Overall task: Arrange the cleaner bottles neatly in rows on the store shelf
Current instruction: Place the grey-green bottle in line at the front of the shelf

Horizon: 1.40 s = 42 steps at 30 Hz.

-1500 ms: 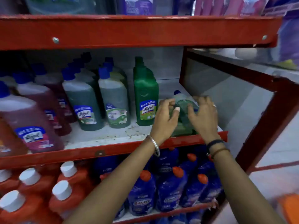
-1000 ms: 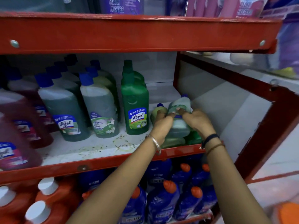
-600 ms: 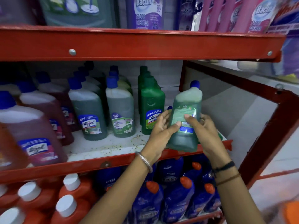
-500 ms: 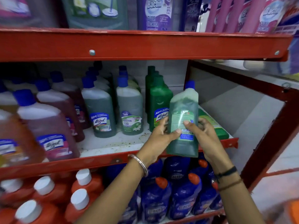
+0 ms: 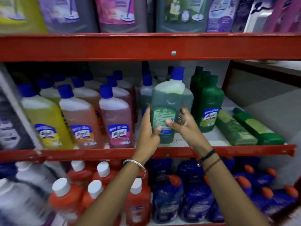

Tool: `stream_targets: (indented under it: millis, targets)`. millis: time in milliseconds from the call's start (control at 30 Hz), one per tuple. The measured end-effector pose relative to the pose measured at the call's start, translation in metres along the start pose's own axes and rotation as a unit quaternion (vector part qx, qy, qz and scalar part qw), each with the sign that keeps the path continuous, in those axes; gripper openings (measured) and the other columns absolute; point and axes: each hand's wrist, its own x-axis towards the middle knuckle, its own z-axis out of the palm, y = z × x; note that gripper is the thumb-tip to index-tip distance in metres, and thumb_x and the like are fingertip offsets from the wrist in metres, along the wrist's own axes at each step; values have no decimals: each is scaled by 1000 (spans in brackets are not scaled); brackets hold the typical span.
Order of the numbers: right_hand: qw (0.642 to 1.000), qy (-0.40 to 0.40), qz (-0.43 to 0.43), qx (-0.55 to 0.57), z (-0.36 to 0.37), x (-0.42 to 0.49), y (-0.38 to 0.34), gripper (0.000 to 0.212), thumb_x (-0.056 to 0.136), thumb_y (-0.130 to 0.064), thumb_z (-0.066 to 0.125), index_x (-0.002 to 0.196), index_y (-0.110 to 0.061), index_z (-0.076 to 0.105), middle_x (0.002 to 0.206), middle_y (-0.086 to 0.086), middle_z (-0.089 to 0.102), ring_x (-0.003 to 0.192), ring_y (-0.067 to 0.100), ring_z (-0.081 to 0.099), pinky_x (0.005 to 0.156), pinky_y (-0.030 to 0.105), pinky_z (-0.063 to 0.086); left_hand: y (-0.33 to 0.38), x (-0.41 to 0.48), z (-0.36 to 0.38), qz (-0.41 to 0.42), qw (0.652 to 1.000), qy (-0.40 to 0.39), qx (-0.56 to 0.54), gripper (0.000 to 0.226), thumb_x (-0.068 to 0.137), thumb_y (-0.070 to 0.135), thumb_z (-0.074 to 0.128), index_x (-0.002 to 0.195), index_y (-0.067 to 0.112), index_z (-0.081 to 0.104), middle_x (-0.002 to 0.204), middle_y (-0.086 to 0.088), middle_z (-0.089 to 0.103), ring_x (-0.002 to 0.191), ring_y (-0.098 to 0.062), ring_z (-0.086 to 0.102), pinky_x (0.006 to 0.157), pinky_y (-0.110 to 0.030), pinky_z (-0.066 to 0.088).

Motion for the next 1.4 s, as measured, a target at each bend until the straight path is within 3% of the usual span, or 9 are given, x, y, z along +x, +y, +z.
stream_targets:
  millis: [167,333,467,600,733,867,1067,1233,1400]
  targets:
    - [999,-40,10,-20,19,15,28,48,83,-3,65,122,-21,45,119,-7,61,112,10,61,93,25,51,-29,2,-7,-30,998,36,51,78,82,1,53,146,18,12,154,-7,25,141,-19,25,116,-44,25]
    - [993,33,-20,-113,15,14,46,38,75,-12,74,106,-28,58,103,4,60,90,16,60,76,13,50,-41,-11,4,-12,990,101,99,65,83,3,58,140,4,25,140,-15,36,130,-23,35,106,-18,24]
    - [987,87,4,-135,9,12,51,23,77,-26,73,94,-21,59,93,-3,62,85,19,65,82,42,57,-37,-18,15,1,982,156,106,49,81,6,61,124,5,36,120,-1,39,111,-11,41,96,-19,36]
    - [989,20,6,-149,15,6,38,51,72,-64,58,100,-22,61,99,-5,67,93,9,66,86,36,56,-29,-35,27,59,976,186,99,18,93,6,44,111,4,44,115,-1,38,102,5,39,92,-5,31]
    - [987,-41,6,-155,17,13,33,39,74,-43,72,105,-21,63,102,-5,72,94,6,68,82,24,54,-29,-33,29,57,978,182,78,26,88,-6,39,107,10,46,116,8,38,107,0,40,93,-12,37]
    - [991,-66,47,-105,7,24,34,40,78,-17,72,113,-16,52,114,5,68,103,13,66,91,31,53,-27,-14,22,-58,988,119,75,64,81,-7,49,138,4,22,138,-16,33,121,-16,37,99,-13,31]
    - [987,-87,92,-97,3,35,33,81,63,-48,79,131,-15,49,131,8,60,117,23,60,102,46,47,-26,-11,21,-87,969,135,185,80,75,-11,50,143,3,11,137,-22,32,128,-37,34,108,-40,30]
    - [986,-48,73,-140,7,29,32,35,81,-27,68,112,-10,63,111,7,69,104,23,66,92,39,53,-23,-15,28,-80,964,154,203,79,74,-10,50,142,-1,11,136,-24,29,125,-38,33,108,-42,31]
    - [976,-9,40,-214,-16,5,19,41,80,-31,69,114,-8,65,107,6,71,95,10,68,90,28,53,-1,-22,59,36,962,205,175,64,78,-1,53,136,3,25,148,-23,12,136,-33,17,112,-32,18]
